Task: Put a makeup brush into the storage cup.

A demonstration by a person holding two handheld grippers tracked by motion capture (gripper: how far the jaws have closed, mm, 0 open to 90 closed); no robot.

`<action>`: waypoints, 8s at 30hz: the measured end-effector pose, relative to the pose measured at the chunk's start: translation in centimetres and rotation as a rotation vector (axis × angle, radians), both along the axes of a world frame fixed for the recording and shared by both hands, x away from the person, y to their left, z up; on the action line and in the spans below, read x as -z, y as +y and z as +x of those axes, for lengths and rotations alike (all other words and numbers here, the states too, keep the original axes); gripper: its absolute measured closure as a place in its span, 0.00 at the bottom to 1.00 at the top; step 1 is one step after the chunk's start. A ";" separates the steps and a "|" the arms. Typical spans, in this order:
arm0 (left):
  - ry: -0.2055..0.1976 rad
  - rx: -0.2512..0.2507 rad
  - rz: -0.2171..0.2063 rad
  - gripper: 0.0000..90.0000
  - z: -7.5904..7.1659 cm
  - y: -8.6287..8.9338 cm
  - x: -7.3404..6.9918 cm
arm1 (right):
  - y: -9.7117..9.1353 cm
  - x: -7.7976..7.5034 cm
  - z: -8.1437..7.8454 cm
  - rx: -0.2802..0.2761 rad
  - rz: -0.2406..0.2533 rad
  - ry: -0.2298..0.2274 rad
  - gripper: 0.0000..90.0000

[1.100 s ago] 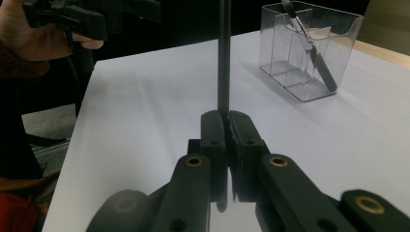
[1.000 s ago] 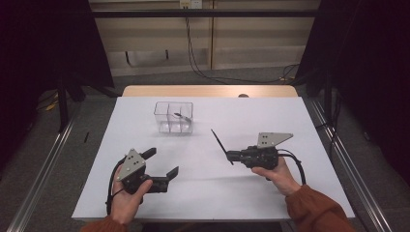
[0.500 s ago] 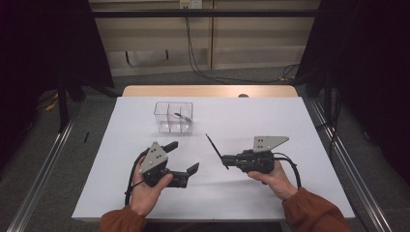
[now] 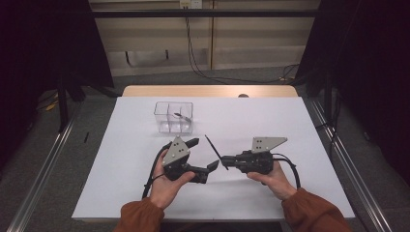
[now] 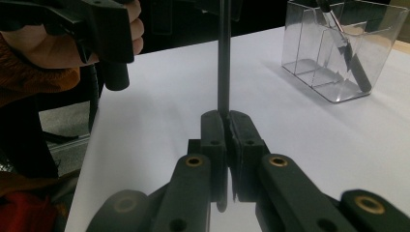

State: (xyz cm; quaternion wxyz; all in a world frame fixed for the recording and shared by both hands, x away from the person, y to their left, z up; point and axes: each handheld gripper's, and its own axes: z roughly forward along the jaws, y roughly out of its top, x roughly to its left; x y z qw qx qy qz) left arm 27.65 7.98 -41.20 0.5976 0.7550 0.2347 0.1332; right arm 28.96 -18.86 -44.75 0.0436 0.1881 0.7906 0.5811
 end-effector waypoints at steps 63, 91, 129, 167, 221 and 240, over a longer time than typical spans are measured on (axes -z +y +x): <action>0.085 0.012 -0.042 0.95 1.5 -0.7 -0.2 | 0.8 0.7 0.0 0.039 -0.025 -0.001 0.94; 0.091 -0.026 -0.055 0.95 1.9 0.8 -0.7 | -0.5 0.0 -0.1 0.160 0.022 0.005 0.04; 0.086 -0.110 -0.034 0.95 3.0 5.2 -2.4 | -7.2 0.1 -4.0 0.513 0.008 -0.086 0.01; 0.017 -0.242 -0.058 0.95 8.3 4.7 -4.8 | -9.9 1.3 -7.0 0.599 -0.003 -0.111 0.00; 0.031 -0.323 0.056 0.94 14.9 2.4 -2.0 | -9.8 1.4 -7.0 0.577 0.002 -0.112 0.00; 0.057 -0.323 0.072 0.92 15.6 2.5 -0.9 | -9.8 1.4 -6.9 0.578 0.008 -0.101 0.00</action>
